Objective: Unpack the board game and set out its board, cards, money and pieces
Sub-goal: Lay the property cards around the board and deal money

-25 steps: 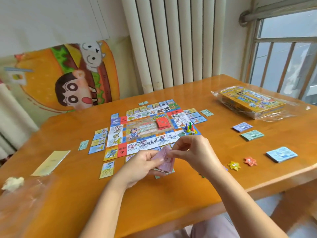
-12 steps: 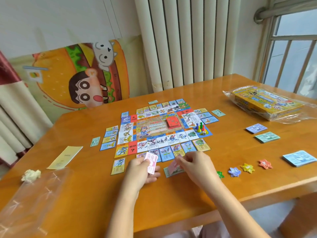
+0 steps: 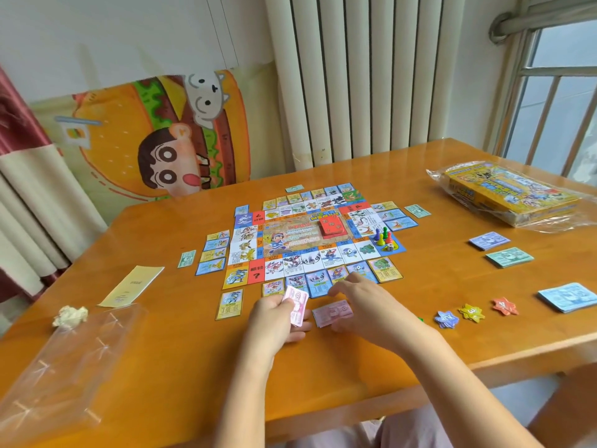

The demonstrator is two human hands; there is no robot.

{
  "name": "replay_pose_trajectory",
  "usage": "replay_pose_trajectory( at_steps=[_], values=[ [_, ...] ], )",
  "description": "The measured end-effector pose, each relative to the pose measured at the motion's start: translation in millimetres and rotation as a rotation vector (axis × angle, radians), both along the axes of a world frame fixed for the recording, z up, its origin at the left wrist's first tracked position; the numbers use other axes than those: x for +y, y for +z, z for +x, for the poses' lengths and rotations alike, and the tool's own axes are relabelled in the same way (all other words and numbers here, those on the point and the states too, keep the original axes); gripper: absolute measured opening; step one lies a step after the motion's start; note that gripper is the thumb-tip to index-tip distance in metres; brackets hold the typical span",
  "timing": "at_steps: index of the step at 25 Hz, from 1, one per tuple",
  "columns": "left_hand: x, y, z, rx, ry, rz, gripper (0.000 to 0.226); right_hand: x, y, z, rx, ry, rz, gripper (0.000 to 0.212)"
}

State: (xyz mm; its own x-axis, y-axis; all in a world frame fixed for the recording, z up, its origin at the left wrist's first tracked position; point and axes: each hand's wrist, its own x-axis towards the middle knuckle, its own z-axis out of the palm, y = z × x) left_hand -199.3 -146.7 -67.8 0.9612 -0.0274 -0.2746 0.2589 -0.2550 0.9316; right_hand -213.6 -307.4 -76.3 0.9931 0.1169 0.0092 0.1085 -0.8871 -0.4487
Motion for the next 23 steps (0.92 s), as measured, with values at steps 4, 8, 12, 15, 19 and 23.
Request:
replay_pose_trajectory(
  at_steps=[4,8,12,15,19,23],
  values=[
    [1.2,0.4,0.2,0.013,0.001,-0.020,0.019,4.3,-0.2,9.0,0.009,0.061,-0.047,0.044],
    [1.9,2.0,-0.3,0.035,-0.008,-0.042,0.024,8.7,-2.4,12.5,-0.008,0.061,-0.027,0.035],
    [2.7,1.5,0.3,0.045,-0.022,-0.059,0.026,8.0,-4.2,14.2,-0.017,0.072,-0.038,0.030],
    [6.3,0.2,1.2,0.006,-0.008,-0.116,0.026,9.1,-1.0,13.9,-0.093,0.031,0.104,0.024],
    [16.0,-0.2,4.9,-0.129,0.042,-0.246,0.026,17.9,21.0,18.7,-0.207,-0.034,0.438,0.010],
    [28.5,4.5,14.3,-0.230,0.151,-0.361,0.020,34.8,43.1,40.6,-0.085,0.029,0.662,0.007]
  ],
)
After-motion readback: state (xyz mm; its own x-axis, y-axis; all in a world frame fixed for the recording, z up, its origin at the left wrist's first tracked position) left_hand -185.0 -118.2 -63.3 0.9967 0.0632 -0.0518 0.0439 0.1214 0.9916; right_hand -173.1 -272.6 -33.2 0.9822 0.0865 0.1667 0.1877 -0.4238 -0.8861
